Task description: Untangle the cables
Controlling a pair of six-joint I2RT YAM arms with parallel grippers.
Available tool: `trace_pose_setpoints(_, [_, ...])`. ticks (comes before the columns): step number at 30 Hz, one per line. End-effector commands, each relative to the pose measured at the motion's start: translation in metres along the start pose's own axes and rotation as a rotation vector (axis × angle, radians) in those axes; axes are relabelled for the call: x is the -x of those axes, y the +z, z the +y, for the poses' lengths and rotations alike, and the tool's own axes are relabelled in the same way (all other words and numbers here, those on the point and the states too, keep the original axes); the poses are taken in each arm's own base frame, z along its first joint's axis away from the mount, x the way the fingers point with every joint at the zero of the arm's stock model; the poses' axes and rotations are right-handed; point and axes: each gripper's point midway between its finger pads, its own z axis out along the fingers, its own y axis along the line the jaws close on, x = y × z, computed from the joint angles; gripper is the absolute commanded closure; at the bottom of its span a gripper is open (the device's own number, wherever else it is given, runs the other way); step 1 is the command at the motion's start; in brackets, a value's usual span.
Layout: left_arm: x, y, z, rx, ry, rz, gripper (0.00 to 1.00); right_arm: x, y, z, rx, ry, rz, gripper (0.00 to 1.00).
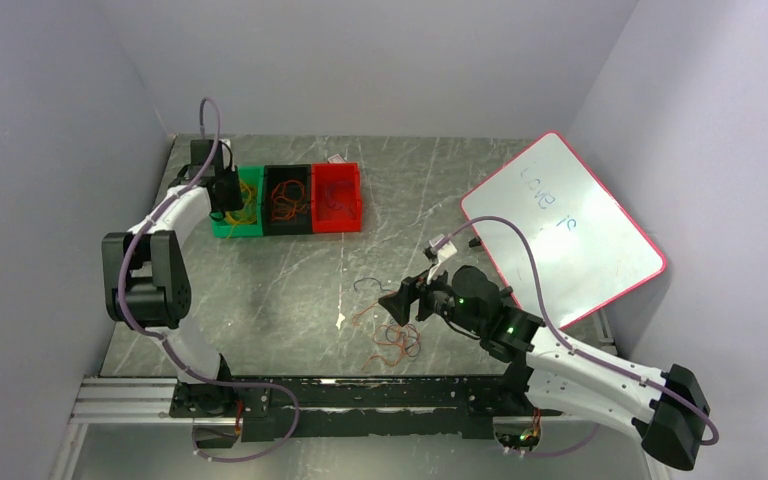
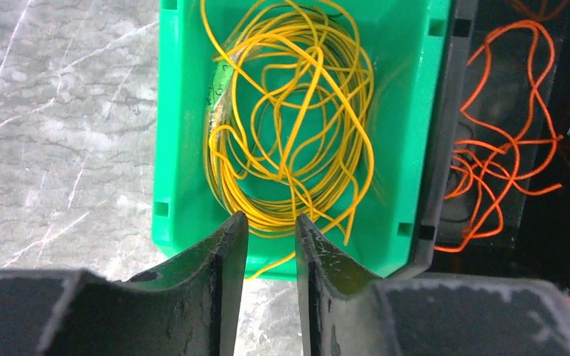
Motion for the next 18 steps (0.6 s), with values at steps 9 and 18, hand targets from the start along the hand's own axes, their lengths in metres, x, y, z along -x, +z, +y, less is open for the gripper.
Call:
trace_pose_setpoints(9, [-0.015, -0.004, -0.011, -0.099, 0.088, 0.093, 0.62, 0.004, 0.004, 0.004, 0.024, -0.013, -0.009, 0.21])
trace_pose_setpoints(18, [-0.017, 0.004, -0.001, -0.038, 0.121, 0.122, 0.58, 0.003, 0.003, 0.002, 0.015, -0.018, -0.01, 0.21])
